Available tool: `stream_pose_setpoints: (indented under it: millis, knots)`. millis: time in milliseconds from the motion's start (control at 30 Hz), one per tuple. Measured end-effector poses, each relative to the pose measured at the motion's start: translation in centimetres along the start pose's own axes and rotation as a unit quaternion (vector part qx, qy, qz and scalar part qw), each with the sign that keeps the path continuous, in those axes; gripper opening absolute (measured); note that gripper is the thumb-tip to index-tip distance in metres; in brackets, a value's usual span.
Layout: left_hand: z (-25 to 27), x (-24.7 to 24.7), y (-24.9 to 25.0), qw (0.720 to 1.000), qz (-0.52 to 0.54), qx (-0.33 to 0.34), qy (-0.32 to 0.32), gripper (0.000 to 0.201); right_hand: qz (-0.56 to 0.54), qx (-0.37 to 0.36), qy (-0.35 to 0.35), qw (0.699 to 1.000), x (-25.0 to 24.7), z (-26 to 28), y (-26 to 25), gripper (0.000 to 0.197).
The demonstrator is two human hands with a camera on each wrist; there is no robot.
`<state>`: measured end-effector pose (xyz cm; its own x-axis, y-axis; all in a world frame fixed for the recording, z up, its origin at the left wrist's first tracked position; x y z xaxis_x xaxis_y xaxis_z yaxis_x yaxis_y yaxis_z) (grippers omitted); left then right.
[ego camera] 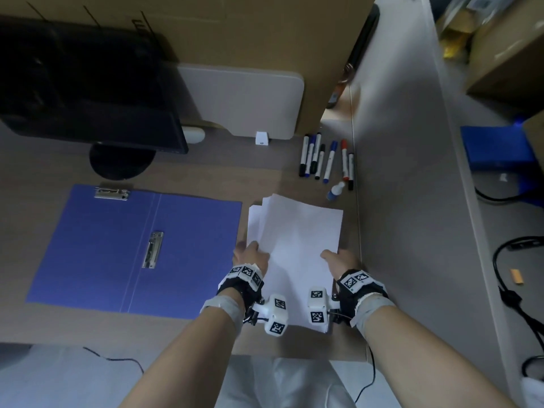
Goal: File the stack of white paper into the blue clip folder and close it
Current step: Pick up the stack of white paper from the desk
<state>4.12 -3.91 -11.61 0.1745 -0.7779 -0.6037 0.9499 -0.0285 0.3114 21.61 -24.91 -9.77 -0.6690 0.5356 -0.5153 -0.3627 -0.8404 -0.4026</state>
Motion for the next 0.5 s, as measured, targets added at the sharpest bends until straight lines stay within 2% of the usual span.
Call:
stream_pose_setpoints:
  millis: [67,200,300,367,433,500]
  knots:
    - [-0.2,0.1,0.1,1.0,0.005,0.007,0.006,0.04,0.005,-0.008,-0.004,1.0,0.1,0.1,-0.3,0.035]
    - [0.4,-0.3,0.7,0.997,-0.031,0.051,0.051,0.027,0.018,-0.013,-0.001,1.0,0.6,0.3,-0.4,0.033]
    - [0.5,0.4,0.9,0.998,-0.013,0.065,0.017,0.028,-0.001,-0.004,0.009,1.0,0.5,0.2,-0.2,0.033]
    - [0.4,0.5,1.0,0.998,0.0,0.07,-0.001,0.025,-0.003,-0.004,0.001,1.0,0.5,0.2,-0.2,0.026]
    - [0.3,0.2,1.3,0.997,0.018,0.074,0.006,0.016,-0.022,-0.011,0.008,1.0,0.2,0.1,-0.3,0.02]
    - [0.5,0.3,1.4,0.996,0.039,0.075,0.001,0.018,-0.044,-0.023,0.024,0.998,-0.1,0.2,-0.6,0.022]
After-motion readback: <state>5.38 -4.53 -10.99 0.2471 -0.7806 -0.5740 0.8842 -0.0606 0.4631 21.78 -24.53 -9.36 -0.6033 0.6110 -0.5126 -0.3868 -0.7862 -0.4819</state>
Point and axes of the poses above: each hand's wrist, its own z-axis away from the middle knuckle, its own x-axis out of the palm, y = z × x, the point moved 10 cm from there along -z, towards the middle knuckle, and after that the axes turned 6 degrees about -z, right-handed, at the moved point
